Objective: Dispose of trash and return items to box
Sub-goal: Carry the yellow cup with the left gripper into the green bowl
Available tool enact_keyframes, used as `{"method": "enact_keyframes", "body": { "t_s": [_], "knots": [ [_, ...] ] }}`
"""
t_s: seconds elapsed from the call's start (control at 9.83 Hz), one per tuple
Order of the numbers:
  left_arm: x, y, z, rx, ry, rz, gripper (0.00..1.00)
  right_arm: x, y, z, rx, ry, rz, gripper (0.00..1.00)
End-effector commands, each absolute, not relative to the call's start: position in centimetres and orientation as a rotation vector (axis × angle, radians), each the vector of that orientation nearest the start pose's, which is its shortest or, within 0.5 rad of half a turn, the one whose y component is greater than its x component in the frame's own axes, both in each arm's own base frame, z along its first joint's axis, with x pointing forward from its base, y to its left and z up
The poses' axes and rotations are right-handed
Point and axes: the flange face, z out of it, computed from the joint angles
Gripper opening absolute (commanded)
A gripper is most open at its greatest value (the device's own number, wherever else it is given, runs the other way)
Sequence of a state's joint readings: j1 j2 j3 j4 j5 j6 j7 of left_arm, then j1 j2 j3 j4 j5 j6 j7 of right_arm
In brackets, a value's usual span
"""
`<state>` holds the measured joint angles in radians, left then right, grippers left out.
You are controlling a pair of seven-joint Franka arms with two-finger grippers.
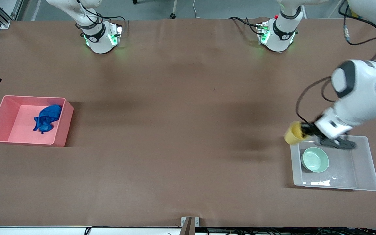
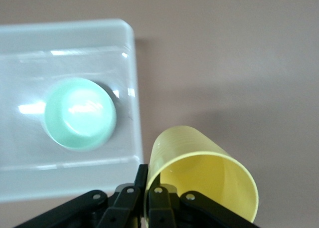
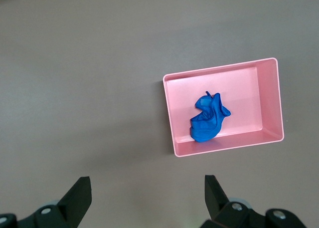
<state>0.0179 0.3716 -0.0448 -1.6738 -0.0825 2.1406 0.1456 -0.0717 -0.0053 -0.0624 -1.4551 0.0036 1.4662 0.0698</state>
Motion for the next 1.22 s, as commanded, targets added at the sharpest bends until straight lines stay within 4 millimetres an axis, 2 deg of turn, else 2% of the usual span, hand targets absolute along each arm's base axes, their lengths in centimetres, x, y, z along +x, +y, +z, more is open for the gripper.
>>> {"method": "enact_keyframes", "body": {
  "t_s": [0.0, 0.1, 0.31, 0.41, 0.61, 0.92, 1.02, 1.12],
  "knots": [
    [70.3, 3.6, 34.3, -3.165, 0.157, -0.074, 0.00, 53.6, -7.4, 67.5, -3.133, 0.310, -0.021, 1.00],
    [70.9, 5.9, 32.9, -3.145, 0.163, -0.063, 0.00, 53.6, -7.4, 67.5, -3.133, 0.310, -0.021, 1.00],
    [71.7, 7.3, 28.2, -3.144, 0.164, -0.032, 0.00, 53.6, -7.4, 67.4, -3.133, 0.310, -0.021, 1.00],
    [71.7, 8.8, 27.6, -3.130, 0.170, -0.069, 0.00, 53.6, -7.4, 67.4, -3.133, 0.307, -0.021, 1.00],
    [71.1, 8.7, 25.3, -3.139, 0.176, -0.016, 0.02, 53.6, -7.4, 67.3, -3.133, 0.310, -0.019, 1.00],
    [71.0, 8.1, 24.2, -3.188, 0.121, -0.011, 0.09, 53.6, -7.4, 67.3, -3.133, 0.310, -0.019, 1.00],
    [70.9, 8.0, 24.0, -3.191, 0.104, -0.003, 0.32, 53.6, -7.4, 67.3, -3.133, 0.310, -0.019, 1.00],
    [71.0, 8.0, 24.8, -3.192, 0.065, -0.020, 0.89, 53.6, -7.4, 67.3, -3.133, 0.310, -0.019, 1.00]
  ]
}}
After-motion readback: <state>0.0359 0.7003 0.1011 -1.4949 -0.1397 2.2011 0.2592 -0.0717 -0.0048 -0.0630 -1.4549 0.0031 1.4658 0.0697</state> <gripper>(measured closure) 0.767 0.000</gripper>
